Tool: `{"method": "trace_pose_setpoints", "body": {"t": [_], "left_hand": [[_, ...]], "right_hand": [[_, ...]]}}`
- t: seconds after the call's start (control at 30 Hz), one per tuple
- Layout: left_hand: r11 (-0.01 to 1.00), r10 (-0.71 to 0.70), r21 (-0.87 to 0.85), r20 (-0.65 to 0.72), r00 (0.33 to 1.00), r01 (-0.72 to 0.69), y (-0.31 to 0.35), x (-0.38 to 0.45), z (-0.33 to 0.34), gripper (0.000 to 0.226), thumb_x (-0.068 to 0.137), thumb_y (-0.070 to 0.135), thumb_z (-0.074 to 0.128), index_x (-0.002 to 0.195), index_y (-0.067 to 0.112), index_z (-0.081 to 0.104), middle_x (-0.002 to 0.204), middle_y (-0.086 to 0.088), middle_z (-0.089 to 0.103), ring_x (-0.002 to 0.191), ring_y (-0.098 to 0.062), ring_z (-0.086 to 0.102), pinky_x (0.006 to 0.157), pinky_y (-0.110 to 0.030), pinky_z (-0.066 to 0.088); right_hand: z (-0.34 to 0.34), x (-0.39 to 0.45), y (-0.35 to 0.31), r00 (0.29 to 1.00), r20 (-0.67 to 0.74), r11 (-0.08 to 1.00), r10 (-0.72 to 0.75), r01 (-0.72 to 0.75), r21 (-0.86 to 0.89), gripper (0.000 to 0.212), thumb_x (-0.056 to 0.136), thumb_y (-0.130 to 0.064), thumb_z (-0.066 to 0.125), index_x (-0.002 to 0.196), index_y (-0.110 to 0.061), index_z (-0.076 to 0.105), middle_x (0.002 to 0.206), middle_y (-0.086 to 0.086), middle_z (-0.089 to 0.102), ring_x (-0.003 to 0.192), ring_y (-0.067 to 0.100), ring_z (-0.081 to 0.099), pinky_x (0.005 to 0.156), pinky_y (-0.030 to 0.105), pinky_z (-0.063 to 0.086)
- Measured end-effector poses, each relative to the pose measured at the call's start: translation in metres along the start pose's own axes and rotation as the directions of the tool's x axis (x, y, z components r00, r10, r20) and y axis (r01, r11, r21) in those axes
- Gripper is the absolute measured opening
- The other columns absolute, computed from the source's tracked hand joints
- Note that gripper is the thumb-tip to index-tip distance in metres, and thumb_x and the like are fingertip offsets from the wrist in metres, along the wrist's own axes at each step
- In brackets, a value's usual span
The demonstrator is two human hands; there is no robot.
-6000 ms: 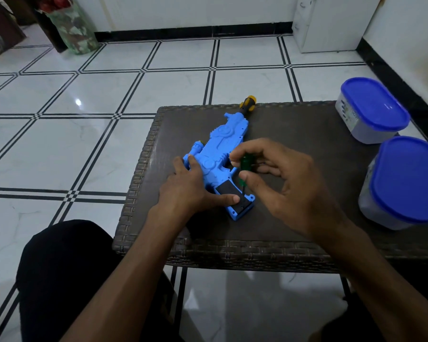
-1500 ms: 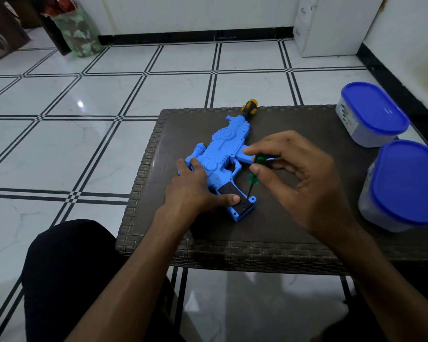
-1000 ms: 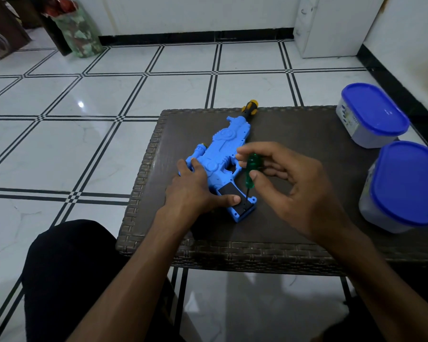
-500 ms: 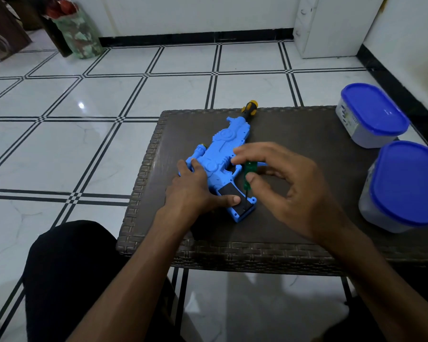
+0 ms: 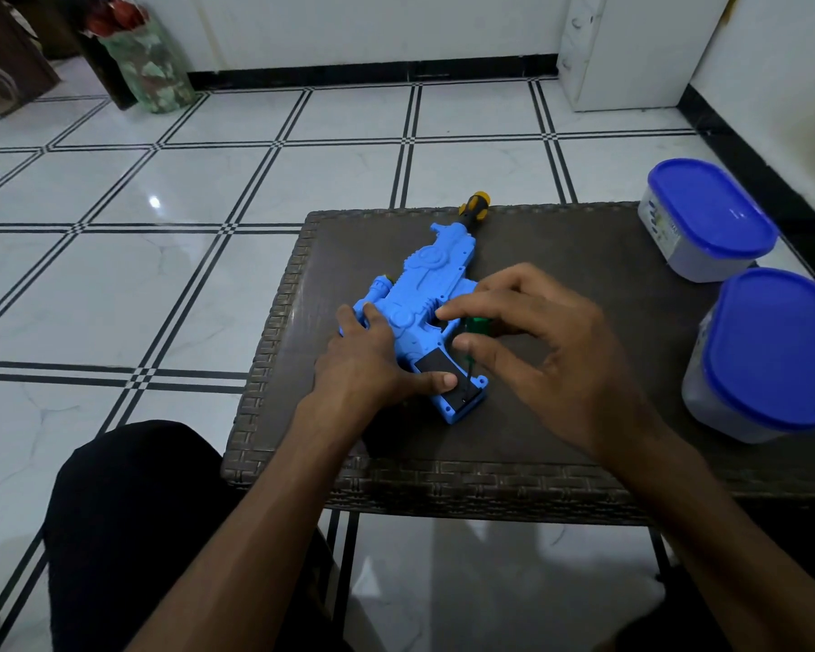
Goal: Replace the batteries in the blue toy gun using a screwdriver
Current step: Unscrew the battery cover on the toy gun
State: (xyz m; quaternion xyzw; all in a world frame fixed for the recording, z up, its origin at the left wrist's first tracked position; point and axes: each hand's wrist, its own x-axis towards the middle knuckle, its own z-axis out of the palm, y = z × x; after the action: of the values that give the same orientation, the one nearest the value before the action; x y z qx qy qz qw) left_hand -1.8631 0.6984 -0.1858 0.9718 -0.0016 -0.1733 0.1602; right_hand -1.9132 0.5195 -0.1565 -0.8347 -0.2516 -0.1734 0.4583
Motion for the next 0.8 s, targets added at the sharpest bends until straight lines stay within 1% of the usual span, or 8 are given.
{"method": "trace_pose_setpoints", "body": {"t": [0.03, 0.1, 0.13, 0.2, 0.37, 0.53, 0.73, 0.8], "left_hand": [[1.0, 0.0, -0.002, 0.0, 1.0, 0.0, -0.0002, -0.0001, 0.0, 0.131, 0.064, 0.073, 0.069, 0.153, 0.007, -0.001, 0.158, -0.013, -0.002, 0.143, -0.033, 0.023, 0.108, -0.043, 0.034], [1.0, -0.002, -0.004, -0.001, 1.0, 0.002, -0.0004, -0.0002, -0.0001, 0.132, 0.063, 0.073, 0.07, 0.153, 0.007, -0.001, 0.158, -0.014, -0.002, 0.144, -0.032, 0.022, 0.109, -0.043, 0.033], [1.0, -0.003, -0.004, -0.001, 1.0, 0.003, -0.0004, -0.0002, -0.0001, 0.132, 0.063, 0.073, 0.07, 0.153, 0.007, -0.001, 0.159, -0.014, -0.003, 0.144, -0.032, 0.021, 0.109, -0.044, 0.033], [1.0, -0.006, -0.006, -0.001, 1.0, 0.006, -0.0006, -0.0004, 0.0, 0.132, 0.063, 0.073, 0.07, 0.153, 0.008, -0.001, 0.159, -0.014, -0.004, 0.145, -0.033, 0.019, 0.11, -0.044, 0.032], [1.0, -0.006, -0.004, -0.005, 1.0, 0.006, -0.0007, -0.0003, 0.0003, 0.132, 0.063, 0.073, 0.07, 0.153, 0.008, -0.002, 0.159, -0.014, -0.002, 0.145, -0.032, 0.018, 0.11, -0.043, 0.031], [1.0, -0.004, -0.005, -0.009, 1.0, 0.004, -0.0013, 0.0001, 0.0009, 0.133, 0.061, 0.074, 0.07, 0.153, 0.008, 0.0, 0.157, -0.015, 0.0, 0.143, -0.033, 0.023, 0.109, -0.043, 0.034], [1.0, 0.001, -0.002, -0.01, 1.0, -0.001, -0.0009, -0.001, 0.0005, 0.132, 0.062, 0.074, 0.069, 0.153, 0.008, 0.0, 0.157, -0.013, 0.0, 0.142, -0.033, 0.024, 0.107, -0.043, 0.035], [1.0, 0.002, 0.001, -0.01, 1.0, -0.002, -0.0006, -0.0015, 0.0004, 0.132, 0.062, 0.074, 0.069, 0.154, 0.008, 0.0, 0.158, -0.013, 0.0, 0.142, -0.033, 0.023, 0.108, -0.043, 0.035]], "right_hand": [[0.0003, -0.0001, -0.0001, 1.0, -0.002, 1.0, 0.005, -0.005, 0.012, 0.029, 0.087, -0.004, 0.071, 0.115, -0.012, 0.071, 0.106, 0.005, 0.064, 0.098, 0.017, 0.066, 0.084, 0.035, 0.055], [-0.0005, -0.0004, -0.0016, 0.999, -0.001, 0.997, 0.047, -0.047, 0.066, 0.036, 0.087, 0.002, 0.068, 0.12, -0.011, 0.066, 0.109, 0.002, 0.068, 0.103, 0.01, 0.067, 0.088, 0.026, 0.055], [-0.001, -0.0004, -0.0022, 0.998, -0.001, 0.994, 0.067, -0.067, 0.085, 0.037, 0.087, 0.003, 0.068, 0.121, -0.011, 0.065, 0.111, 0.0, 0.07, 0.104, 0.007, 0.067, 0.089, 0.021, 0.054], [-0.0014, -0.0005, -0.0025, 0.997, -0.003, 0.995, 0.074, -0.073, 0.074, 0.034, 0.086, 0.003, 0.068, 0.118, -0.01, 0.066, 0.111, -0.003, 0.07, 0.103, 0.005, 0.067, 0.089, 0.017, 0.053], [-0.003, -0.0019, -0.0037, 0.998, -0.022, 0.994, 0.064, -0.062, 0.085, 0.032, 0.086, 0.004, 0.069, 0.115, -0.007, 0.067, 0.11, -0.001, 0.071, 0.102, 0.007, 0.069, 0.087, 0.021, 0.055], [-0.0077, -0.0019, -0.0045, 0.996, -0.043, 0.992, 0.074, -0.069, 0.106, 0.032, 0.085, 0.006, 0.069, 0.115, -0.007, 0.067, 0.109, -0.001, 0.071, 0.102, 0.006, 0.069, 0.087, 0.019, 0.054], [-0.0058, -0.0035, -0.0035, 0.996, -0.031, 0.988, 0.086, -0.082, 0.129, 0.031, 0.085, 0.006, 0.069, 0.113, -0.008, 0.067, 0.109, -0.001, 0.071, 0.102, 0.008, 0.069, 0.087, 0.019, 0.054], [-0.0044, -0.0039, -0.0027, 0.996, -0.024, 0.989, 0.083, -0.079, 0.124, 0.03, 0.085, 0.006, 0.069, 0.112, -0.007, 0.067, 0.107, -0.001, 0.071, 0.1, 0.007, 0.069, 0.086, 0.017, 0.053]]}}
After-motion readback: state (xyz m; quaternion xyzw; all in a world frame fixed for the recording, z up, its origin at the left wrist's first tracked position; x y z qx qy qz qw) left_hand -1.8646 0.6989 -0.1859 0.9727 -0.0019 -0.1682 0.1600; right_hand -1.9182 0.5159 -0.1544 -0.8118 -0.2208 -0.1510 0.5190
